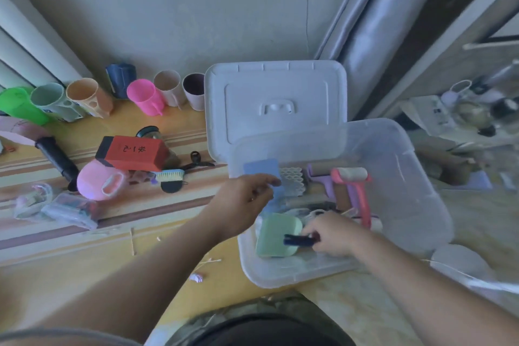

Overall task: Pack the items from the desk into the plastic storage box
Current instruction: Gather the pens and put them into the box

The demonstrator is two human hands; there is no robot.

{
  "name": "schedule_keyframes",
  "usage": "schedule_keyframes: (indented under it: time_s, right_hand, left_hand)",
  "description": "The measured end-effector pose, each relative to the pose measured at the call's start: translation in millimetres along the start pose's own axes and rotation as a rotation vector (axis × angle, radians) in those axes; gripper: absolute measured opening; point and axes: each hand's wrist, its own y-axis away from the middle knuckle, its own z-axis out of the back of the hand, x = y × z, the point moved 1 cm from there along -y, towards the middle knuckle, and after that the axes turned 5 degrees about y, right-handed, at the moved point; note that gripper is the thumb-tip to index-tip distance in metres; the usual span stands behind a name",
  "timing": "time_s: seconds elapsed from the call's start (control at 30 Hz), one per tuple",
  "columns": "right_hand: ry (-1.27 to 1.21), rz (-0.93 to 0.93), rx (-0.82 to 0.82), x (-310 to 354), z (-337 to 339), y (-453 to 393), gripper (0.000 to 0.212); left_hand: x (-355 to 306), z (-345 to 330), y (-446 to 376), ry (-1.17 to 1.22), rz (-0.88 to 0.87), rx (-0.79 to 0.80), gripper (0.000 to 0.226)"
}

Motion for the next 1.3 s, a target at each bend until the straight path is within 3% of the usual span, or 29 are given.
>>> schedule_keyframes:
  time_s: [0.13,0.27,0.4,0.57,0.63,0.77,1.0,1.13,1.3]
  right_hand:
    - [0.052,0.124,0.107,1.2,-11.1,-29.0,0.046]
    - [0.025,0.192,0.144,-0.1,-17.5,-39.7,0.048]
    - [-0.155,0.219,0.081,-19.6,-13.1,-27.6,0.055]
    - [-0.308,0.013,-0.185,-61.5,-0.6,-1.9,0.016]
    - [-0.361,-0.068,-0.292,-72.9,2.6,5.5,0.011]
    - [-0.477,0.061,-0.34,-70.8,9.3,7.7,0.045]
    - [-0.465,0.048,-0.452,-62.8,9.3,-19.2,0.021]
    - [-0.417,-0.026,-0.471,-73.8,11.6,-43.1,0.027]
    - [-0.295,0.051,-0.386,-49.3,6.1,-79.2,0.03]
  left_hand:
    - [-10.9,-40.2,-17.8,-0.123,0.038,0.045,0.027]
    - [-8.1,-57.4,-31.6,-0.229,0.107,0.078,0.035]
    - [-1.2,-71.0,-39.0,-0.309,0.185,0.063,0.041]
    - [6.1,-84.0,-43.1,-0.348,0.297,0.091,0.039]
    - [2.9,-91.3,-45.7,-0.347,0.305,0.11,0.036]
    - [-9.7,-103.7,-51.4,-0.306,0.267,0.099,0.023]
    - [-13.1,-95.0,-35.3,-0.34,0.213,-0.051,0.012]
    - [-14.6,-80.7,-19.2,-0.477,0.054,-0.214,0.023]
    - [-9.4,-67.9,2.9,-0.624,-0.021,-0.302,0.028]
